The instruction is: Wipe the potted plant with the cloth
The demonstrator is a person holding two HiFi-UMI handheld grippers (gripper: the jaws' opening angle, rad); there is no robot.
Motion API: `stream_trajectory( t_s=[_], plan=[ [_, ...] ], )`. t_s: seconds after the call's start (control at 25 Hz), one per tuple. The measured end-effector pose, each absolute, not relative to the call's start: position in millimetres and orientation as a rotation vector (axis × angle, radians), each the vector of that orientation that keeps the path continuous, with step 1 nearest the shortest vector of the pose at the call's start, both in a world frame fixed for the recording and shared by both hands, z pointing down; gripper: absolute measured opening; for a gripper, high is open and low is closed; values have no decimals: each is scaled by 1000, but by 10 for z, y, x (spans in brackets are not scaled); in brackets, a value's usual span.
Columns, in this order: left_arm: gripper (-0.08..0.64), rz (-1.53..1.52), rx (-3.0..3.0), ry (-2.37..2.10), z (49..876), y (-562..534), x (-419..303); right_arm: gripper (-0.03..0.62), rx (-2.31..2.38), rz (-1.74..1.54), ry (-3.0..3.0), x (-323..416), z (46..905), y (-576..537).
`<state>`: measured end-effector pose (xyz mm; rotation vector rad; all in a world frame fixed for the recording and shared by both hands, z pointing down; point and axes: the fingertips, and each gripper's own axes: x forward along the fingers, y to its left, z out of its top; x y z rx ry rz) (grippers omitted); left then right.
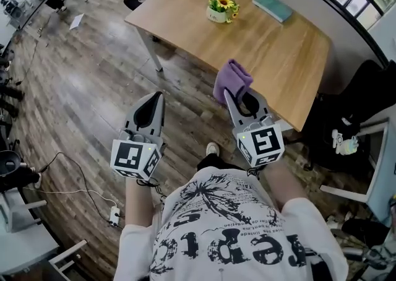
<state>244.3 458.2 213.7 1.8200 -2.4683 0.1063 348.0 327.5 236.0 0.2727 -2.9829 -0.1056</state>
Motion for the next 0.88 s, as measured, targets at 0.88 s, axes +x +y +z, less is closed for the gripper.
stream_trajectory(
  t_s=[0.88],
  plan=[
    [3,45,2037,-2243,2421,1847,522,68,537,-16,-2777,1986,2981,886]
  ],
)
